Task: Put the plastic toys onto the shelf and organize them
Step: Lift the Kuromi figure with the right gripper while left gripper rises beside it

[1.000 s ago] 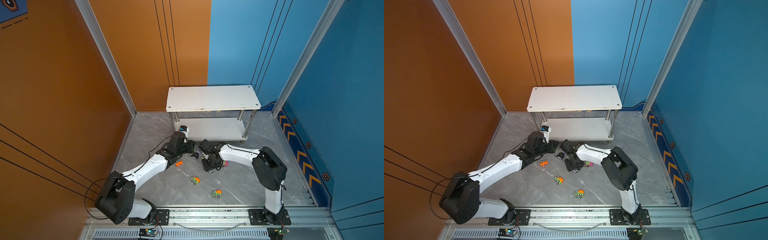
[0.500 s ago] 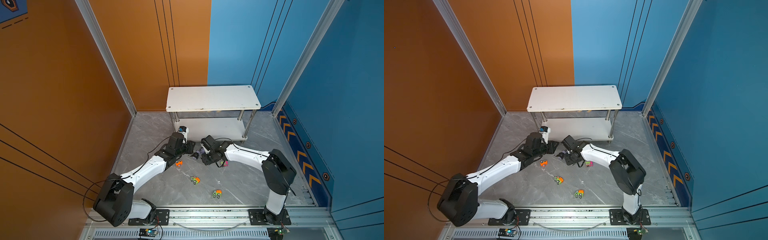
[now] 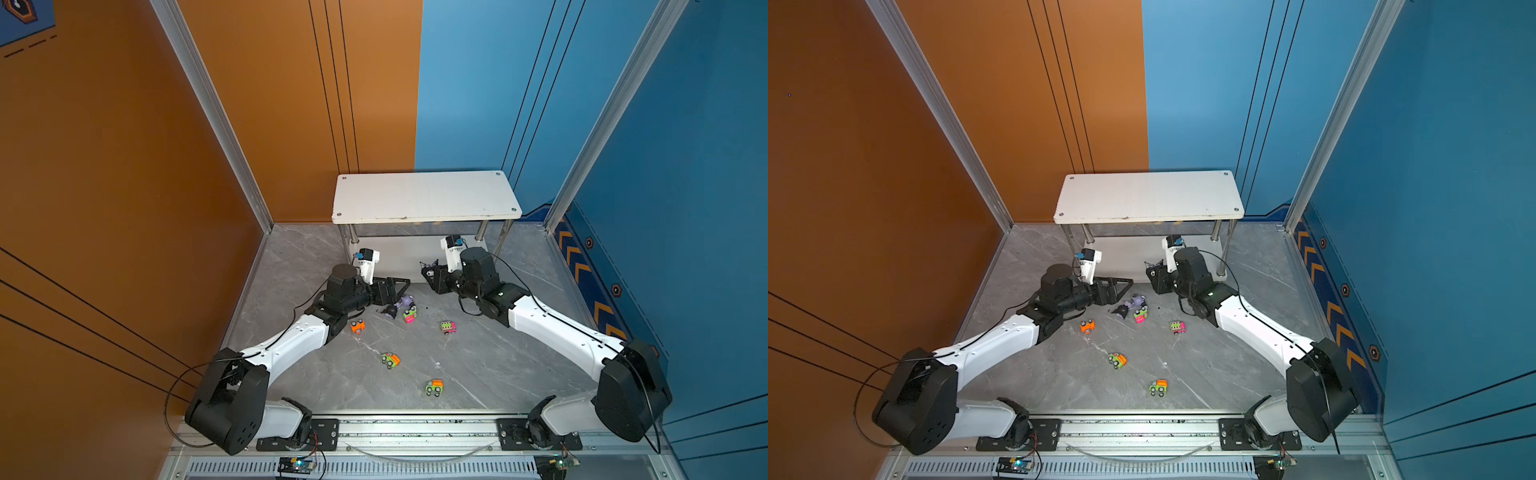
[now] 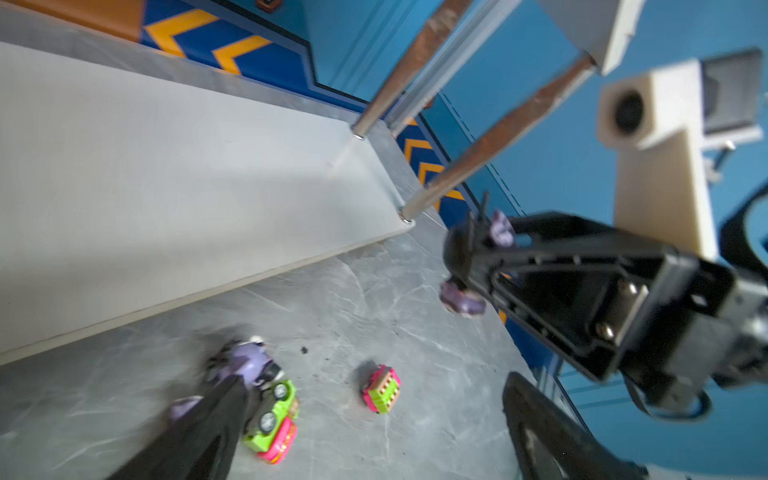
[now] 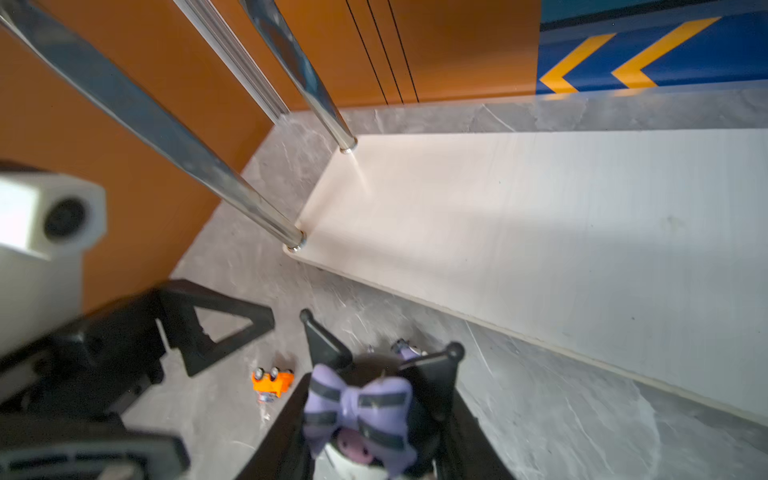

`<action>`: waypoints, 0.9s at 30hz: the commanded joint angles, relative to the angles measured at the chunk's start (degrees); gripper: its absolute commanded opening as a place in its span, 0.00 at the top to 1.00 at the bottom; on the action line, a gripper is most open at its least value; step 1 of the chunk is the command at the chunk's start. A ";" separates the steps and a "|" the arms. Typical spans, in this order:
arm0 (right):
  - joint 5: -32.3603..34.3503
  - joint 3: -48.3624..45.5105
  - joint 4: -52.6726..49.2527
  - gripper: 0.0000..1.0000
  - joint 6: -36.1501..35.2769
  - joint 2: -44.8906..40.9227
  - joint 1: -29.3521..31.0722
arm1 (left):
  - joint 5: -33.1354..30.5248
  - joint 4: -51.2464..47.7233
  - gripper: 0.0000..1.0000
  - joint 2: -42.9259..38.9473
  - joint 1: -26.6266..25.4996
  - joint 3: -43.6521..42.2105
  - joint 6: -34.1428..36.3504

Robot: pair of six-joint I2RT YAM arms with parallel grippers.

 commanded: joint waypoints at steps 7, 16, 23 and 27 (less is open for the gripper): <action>-16.74 -1.78 14.94 1.00 16.61 -2.54 -2.59 | 2.76 1.79 0.02 0.61 -6.81 6.07 4.00; -19.50 -2.68 17.88 1.00 20.66 -3.99 -1.90 | -7.01 -8.73 0.35 -0.94 -10.54 11.74 14.95; -20.26 -3.45 17.93 1.00 20.74 -4.17 -0.75 | -8.30 -9.72 0.61 -1.25 -10.73 13.75 16.14; -20.70 -3.94 18.33 1.00 21.05 -4.44 -0.51 | -9.30 -10.10 0.63 -1.63 -10.81 14.54 16.76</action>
